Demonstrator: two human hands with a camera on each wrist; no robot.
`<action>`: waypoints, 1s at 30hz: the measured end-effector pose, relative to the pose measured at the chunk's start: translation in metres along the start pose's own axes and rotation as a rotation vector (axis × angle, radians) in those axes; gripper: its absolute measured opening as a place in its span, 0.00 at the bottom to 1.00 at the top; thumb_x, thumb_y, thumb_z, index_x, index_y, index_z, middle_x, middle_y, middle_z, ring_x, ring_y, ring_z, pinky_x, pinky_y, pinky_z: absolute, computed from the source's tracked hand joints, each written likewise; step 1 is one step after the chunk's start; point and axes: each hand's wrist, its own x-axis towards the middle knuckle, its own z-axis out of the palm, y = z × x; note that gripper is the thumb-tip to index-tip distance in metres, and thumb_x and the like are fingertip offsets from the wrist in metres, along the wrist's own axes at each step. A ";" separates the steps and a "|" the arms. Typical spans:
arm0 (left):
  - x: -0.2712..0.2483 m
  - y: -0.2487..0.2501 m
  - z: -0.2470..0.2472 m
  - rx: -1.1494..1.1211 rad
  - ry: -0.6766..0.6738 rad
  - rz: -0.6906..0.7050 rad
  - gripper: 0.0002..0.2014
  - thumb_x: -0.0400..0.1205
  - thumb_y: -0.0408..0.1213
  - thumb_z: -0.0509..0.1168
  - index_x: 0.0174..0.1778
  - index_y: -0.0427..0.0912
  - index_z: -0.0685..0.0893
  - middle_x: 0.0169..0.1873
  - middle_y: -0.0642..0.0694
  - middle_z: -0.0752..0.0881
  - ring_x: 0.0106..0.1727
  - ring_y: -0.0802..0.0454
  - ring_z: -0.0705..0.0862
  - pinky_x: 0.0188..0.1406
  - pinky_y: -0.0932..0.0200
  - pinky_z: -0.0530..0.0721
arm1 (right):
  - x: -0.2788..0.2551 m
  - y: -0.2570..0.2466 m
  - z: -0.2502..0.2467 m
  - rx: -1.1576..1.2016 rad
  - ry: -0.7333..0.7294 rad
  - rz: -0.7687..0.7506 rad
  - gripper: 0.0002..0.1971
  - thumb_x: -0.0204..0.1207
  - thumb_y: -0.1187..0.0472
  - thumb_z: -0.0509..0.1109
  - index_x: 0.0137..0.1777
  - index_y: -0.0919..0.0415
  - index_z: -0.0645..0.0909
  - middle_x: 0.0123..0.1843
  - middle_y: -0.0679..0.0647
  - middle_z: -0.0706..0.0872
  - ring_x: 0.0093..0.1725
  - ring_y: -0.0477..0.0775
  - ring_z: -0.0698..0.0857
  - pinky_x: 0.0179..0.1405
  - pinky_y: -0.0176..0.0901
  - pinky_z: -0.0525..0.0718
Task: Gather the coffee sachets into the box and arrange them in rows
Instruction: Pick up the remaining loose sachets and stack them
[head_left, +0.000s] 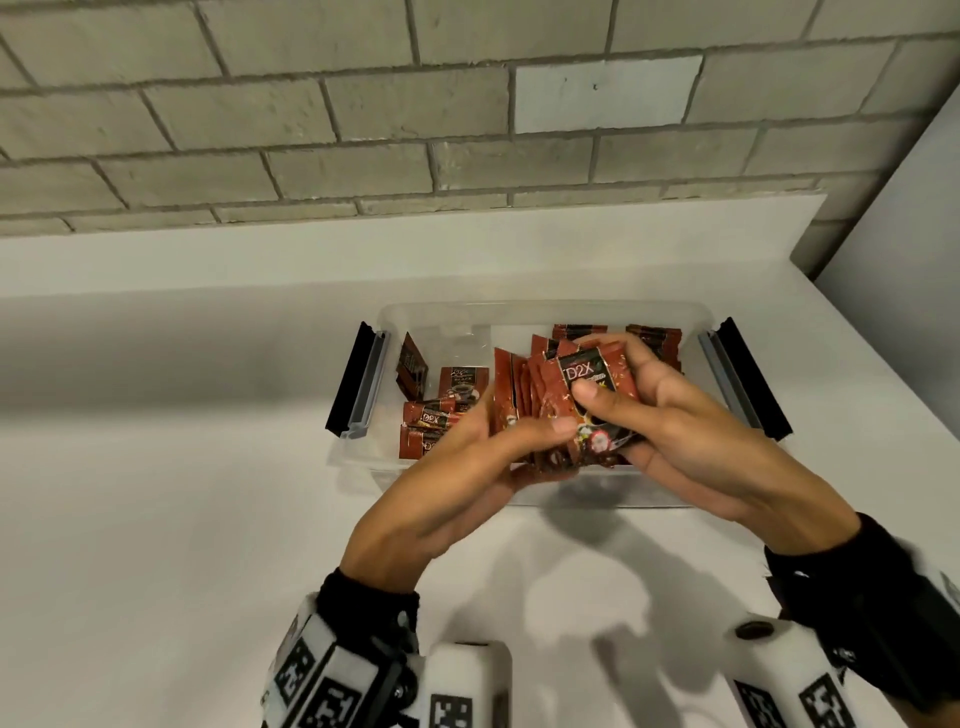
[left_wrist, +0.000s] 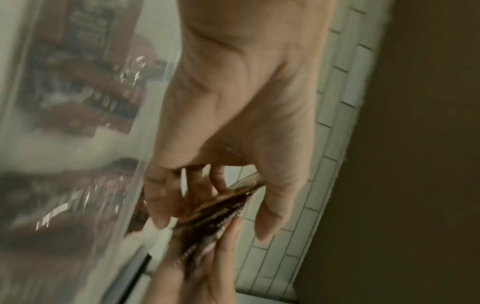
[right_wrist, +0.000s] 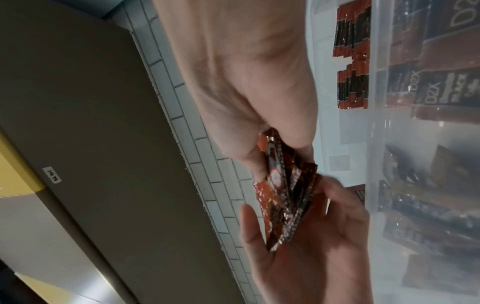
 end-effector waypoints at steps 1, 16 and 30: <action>0.002 0.001 0.001 -0.085 -0.047 -0.030 0.29 0.65 0.33 0.74 0.65 0.41 0.80 0.56 0.40 0.87 0.59 0.45 0.85 0.61 0.46 0.83 | -0.001 0.001 0.003 -0.001 -0.025 -0.002 0.24 0.70 0.63 0.68 0.67 0.56 0.72 0.57 0.55 0.88 0.58 0.52 0.87 0.50 0.42 0.88; 0.014 -0.010 -0.014 -0.050 -0.128 -0.051 0.24 0.71 0.44 0.75 0.63 0.41 0.84 0.59 0.37 0.85 0.62 0.45 0.84 0.69 0.48 0.78 | -0.001 0.001 0.012 -0.689 -0.079 -0.095 0.26 0.71 0.36 0.55 0.66 0.43 0.58 0.57 0.50 0.82 0.59 0.57 0.83 0.62 0.56 0.83; 0.017 -0.016 -0.013 -0.177 -0.201 -0.043 0.20 0.73 0.43 0.74 0.59 0.40 0.86 0.54 0.38 0.87 0.59 0.45 0.86 0.64 0.50 0.80 | -0.003 0.024 0.020 -1.110 0.175 -0.351 0.26 0.81 0.37 0.45 0.78 0.38 0.50 0.82 0.36 0.47 0.82 0.37 0.41 0.79 0.72 0.40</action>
